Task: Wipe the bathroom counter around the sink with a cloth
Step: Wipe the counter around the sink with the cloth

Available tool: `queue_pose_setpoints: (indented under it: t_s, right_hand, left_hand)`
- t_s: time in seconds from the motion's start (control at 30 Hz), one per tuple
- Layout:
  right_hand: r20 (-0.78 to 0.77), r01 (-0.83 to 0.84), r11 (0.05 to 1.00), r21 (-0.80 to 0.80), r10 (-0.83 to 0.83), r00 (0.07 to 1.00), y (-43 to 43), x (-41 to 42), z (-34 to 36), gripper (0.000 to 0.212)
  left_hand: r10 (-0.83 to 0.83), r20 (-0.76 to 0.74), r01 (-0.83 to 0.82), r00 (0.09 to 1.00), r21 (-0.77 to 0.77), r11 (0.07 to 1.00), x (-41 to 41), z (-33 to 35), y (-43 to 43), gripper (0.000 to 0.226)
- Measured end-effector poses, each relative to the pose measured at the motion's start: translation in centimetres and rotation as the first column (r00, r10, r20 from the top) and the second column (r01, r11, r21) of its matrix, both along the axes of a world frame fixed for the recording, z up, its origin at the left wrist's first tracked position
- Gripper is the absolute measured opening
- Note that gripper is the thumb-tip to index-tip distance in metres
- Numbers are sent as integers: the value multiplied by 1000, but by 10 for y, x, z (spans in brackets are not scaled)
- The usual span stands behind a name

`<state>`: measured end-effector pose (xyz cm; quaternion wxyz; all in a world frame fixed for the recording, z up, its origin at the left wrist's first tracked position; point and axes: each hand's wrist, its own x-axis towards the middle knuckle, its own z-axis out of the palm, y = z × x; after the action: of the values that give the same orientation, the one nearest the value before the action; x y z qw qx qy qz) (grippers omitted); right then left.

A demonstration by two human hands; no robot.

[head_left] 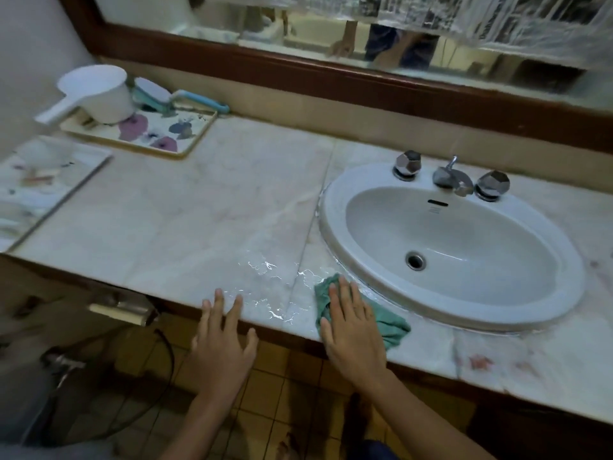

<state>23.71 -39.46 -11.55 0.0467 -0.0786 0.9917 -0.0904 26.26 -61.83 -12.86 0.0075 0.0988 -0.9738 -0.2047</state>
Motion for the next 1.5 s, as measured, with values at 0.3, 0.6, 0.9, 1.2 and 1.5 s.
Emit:
queue_pose_setpoints:
  t_s: [0.3, 0.6, 0.9, 1.2, 1.5]
  right_hand:
    - [-8, -407, 913, 36, 407, 913, -33, -66, -2, 63]
    - [22, -21, 1000, -22, 21, 1000, -102, -268, -8, 62]
    - [24, -257, 963, -85, 260, 965, -164, -245, -5, 60]
    - [68, -86, 996, 2, 85, 994, -97, -242, -5, 59]
    - [71, 41, 999, -13, -40, 997, -198, -365, -2, 62]
  left_hand:
    - [27, -150, -22, 988, 34, 999, -7, -4, -8, 64]
    - [371, -211, -346, 905, 145, 927, -109, 23, -102, 31]
    - [433, -174, -428, 884, 65, 901, -165, 22, -148, 38]
    - [457, -83, -458, 885, 5, 889, -180, 14, -150, 47]
    - [429, -103, -433, 897, -21, 901, -182, 9, -150, 46]
